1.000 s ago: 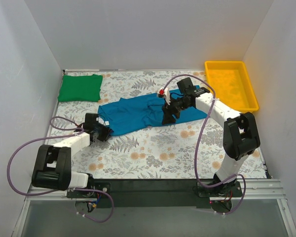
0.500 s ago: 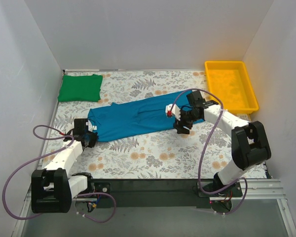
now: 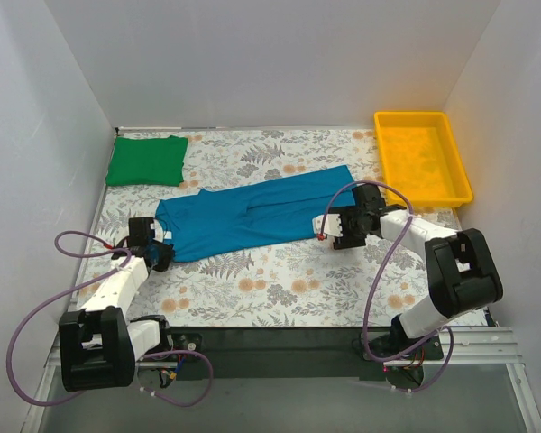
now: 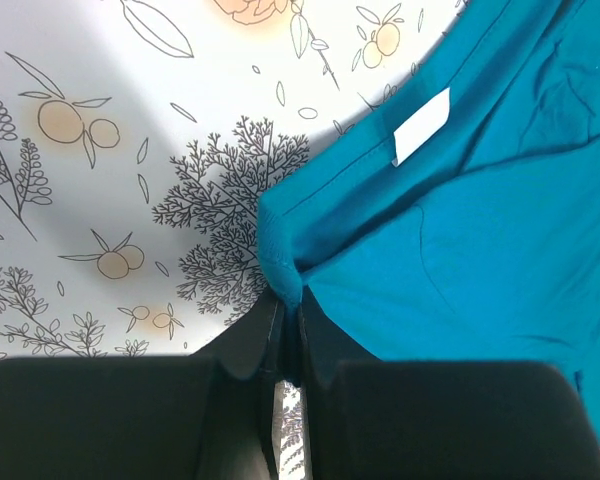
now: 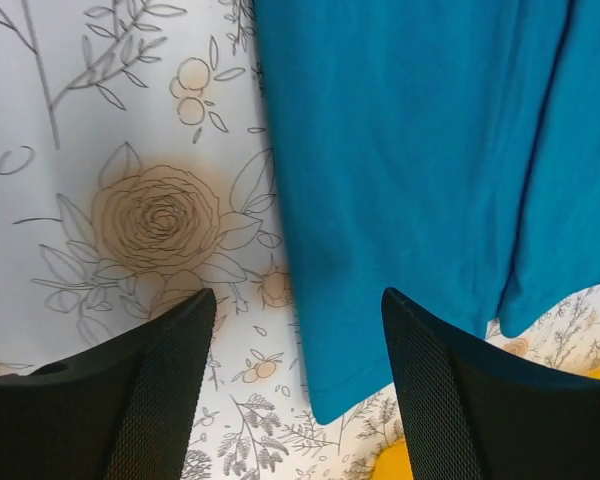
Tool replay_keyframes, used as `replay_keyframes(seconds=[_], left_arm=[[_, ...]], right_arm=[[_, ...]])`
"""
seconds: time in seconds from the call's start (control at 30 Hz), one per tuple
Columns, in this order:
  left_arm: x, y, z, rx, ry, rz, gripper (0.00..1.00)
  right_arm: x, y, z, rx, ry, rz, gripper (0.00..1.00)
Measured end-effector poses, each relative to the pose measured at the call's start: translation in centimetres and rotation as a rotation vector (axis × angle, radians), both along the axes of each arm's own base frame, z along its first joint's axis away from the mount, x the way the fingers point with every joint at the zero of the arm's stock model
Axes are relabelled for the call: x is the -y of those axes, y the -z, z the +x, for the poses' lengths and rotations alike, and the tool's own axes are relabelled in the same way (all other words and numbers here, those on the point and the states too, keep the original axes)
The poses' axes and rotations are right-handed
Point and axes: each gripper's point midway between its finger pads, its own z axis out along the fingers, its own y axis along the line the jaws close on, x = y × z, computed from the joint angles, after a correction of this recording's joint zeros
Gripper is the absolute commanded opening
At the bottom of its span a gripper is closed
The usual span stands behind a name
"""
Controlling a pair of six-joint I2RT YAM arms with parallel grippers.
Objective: Fold and stack the t-shirts
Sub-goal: Fold the tshirt
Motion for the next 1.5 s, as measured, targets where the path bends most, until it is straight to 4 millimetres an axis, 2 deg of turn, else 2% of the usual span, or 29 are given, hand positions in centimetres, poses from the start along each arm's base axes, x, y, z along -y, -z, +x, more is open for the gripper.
replay_keyframes(seconds=[0.13, 0.23, 0.27, 0.37, 0.47, 0.6, 0.7, 0.93, 1.03, 1.07, 1.13, 1.17, 1.2, 1.23, 1.27, 1.3, 1.33, 1.37, 1.47, 1.5], left_arm=[[-0.2, -0.1, 0.0, 0.002, 0.003, 0.002, 0.00], [-0.4, -0.2, 0.0, 0.005, 0.003, 0.003, 0.00], [-0.5, -0.2, 0.0, 0.006, 0.004, 0.005, 0.00], [-0.6, -0.2, 0.0, 0.007, 0.007, 0.005, 0.00], [-0.7, -0.2, 0.0, 0.008, 0.010, 0.004, 0.00], [-0.5, 0.0, -0.2, 0.003, 0.019, -0.004, 0.00], [0.1, 0.1, -0.2, 0.012, 0.041, -0.032, 0.00], [3.2, 1.2, -0.3, 0.033, 0.164, -0.166, 0.00], [4.3, 1.2, 0.1, 0.056, 0.220, -0.215, 0.00], [4.6, 1.2, 0.2, 0.060, 0.236, -0.230, 0.00], [5.1, 1.2, 0.4, 0.069, 0.263, -0.252, 0.00], [5.3, 1.2, 0.5, 0.072, 0.273, -0.258, 0.00], [5.4, 1.1, 0.5, 0.076, 0.285, -0.262, 0.00], [5.5, 1.1, 0.6, 0.081, 0.295, -0.263, 0.05], [5.5, 1.0, 0.5, 0.083, 0.302, -0.260, 0.12], [5.5, 0.9, 0.5, 0.087, 0.309, -0.255, 0.20], [5.5, 0.7, 0.6, 0.096, 0.316, -0.248, 0.32], [5.4, 0.4, 0.6, 0.106, 0.322, -0.237, 0.37], [4.7, -1.3, 0.9, 0.170, 0.320, -0.177, 0.59], [4.5, -2.1, 1.0, 0.195, 0.318, -0.155, 0.60]], right_arm=[[0.2, 0.4, 1.8, 0.059, -0.005, -0.032, 0.68], [0.5, 0.5, 3.2, 0.088, 0.003, -0.055, 0.52], [0.6, 0.6, 3.6, 0.093, 0.011, -0.061, 0.37], [1.3, 1.3, 3.9, 0.080, 0.033, -0.076, 0.14], [2.0, 1.6, 3.6, 0.070, 0.045, -0.081, 0.06], [3.2, 1.6, 2.0, 0.069, 0.048, -0.093, 0.05], [4.9, 1.7, 0.1, 0.052, 0.059, -0.109, 0.04], [8.9, 1.9, -6.4, 0.032, 0.080, -0.166, 0.04], [9.9, 1.9, -8.7, 0.041, 0.080, -0.189, 0.10], [10.2, 1.9, -9.3, 0.040, 0.082, -0.196, 0.27], [10.6, 1.7, -10.2, 0.038, 0.093, -0.205, 0.43], [10.7, 1.5, -10.5, 0.035, 0.099, -0.205, 0.55], [10.8, 1.4, -10.7, 0.031, 0.108, -0.201, 0.61], [10.7, 1.0, -10.7, 0.035, 0.115, -0.194, 0.67], [10.5, 0.6, -10.9, 0.027, 0.117, -0.180, 0.77], [10.2, 0.2, -10.9, 0.015, 0.124, -0.158, 0.81], [9.9, -0.4, -10.9, 0.004, 0.125, -0.139, 0.84], [9.3, -1.3, -10.6, 0.001, 0.128, -0.109, 0.88], [7.2, -4.8, -8.6, -0.002, 0.134, 0.004, 0.88], [6.0, -6.1, -7.7, -0.013, 0.133, 0.057, 0.89]])
